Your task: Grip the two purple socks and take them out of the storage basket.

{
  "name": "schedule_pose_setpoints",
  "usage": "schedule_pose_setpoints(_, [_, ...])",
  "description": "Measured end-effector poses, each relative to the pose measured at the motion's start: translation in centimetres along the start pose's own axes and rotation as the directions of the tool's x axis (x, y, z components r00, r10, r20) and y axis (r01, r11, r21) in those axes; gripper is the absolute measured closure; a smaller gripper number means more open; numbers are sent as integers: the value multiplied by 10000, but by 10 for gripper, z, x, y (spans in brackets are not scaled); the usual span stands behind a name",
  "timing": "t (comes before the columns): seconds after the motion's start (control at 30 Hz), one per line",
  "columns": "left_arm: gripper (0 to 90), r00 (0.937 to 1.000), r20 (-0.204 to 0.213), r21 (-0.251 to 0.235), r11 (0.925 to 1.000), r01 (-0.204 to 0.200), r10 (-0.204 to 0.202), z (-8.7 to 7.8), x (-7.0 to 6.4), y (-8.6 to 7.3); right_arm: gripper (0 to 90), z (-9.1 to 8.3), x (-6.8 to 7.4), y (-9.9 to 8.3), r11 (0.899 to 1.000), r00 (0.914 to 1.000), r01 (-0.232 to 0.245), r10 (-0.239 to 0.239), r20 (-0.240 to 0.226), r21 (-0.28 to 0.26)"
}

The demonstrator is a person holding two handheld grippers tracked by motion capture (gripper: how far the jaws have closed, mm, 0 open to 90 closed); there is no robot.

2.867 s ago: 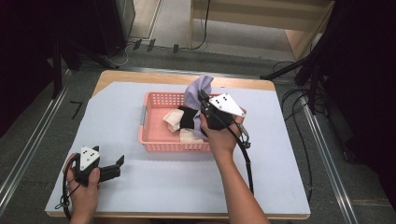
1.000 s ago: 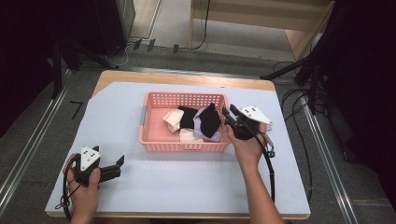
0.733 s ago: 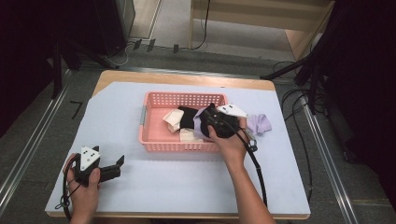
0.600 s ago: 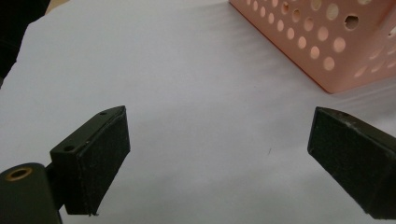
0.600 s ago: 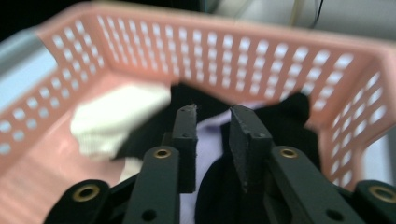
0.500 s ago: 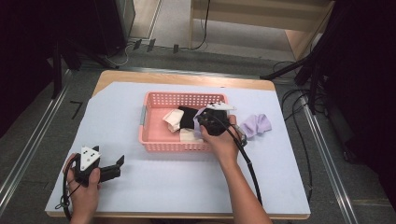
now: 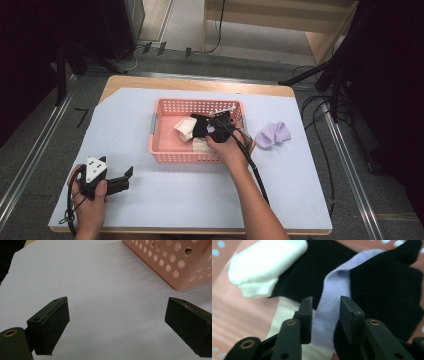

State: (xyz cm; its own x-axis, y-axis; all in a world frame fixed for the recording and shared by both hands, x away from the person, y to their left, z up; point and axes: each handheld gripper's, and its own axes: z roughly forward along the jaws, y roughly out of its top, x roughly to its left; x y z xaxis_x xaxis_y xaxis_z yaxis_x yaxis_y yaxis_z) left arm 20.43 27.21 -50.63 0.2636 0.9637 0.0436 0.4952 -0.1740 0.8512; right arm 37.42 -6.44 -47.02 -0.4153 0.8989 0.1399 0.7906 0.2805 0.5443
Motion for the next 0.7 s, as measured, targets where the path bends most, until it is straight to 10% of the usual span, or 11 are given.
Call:
schedule_pose_setpoints(0.17, [66, 10000, -5, 9, 10000, -5, 5, 0, 0, 0, 610, 3, 2, 0, 9986, 10000, -5, 9, -62, 526])
schedule_pose_setpoints(0.4, [66, 10000, 9, 11, 10000, 4, -4, 0, 0, 0, 870, 5, 4, -2, 9946, 9974, 382, -439, 575, 961])
schedule_pose_setpoints(0.53, [66, 10000, 18, 27, 10000, -7, 7, 0, 0, 0, 882, -3, -2, -5, 9993, 9998, 132, -127, 155, -356])
schedule_pose_setpoints(0.7, [66, 10000, 23, 47, 10000, 2, -2, 0, 1, 0, 882, -17, -7, -8, 9738, 9996, -17, -45, -267, -2272])
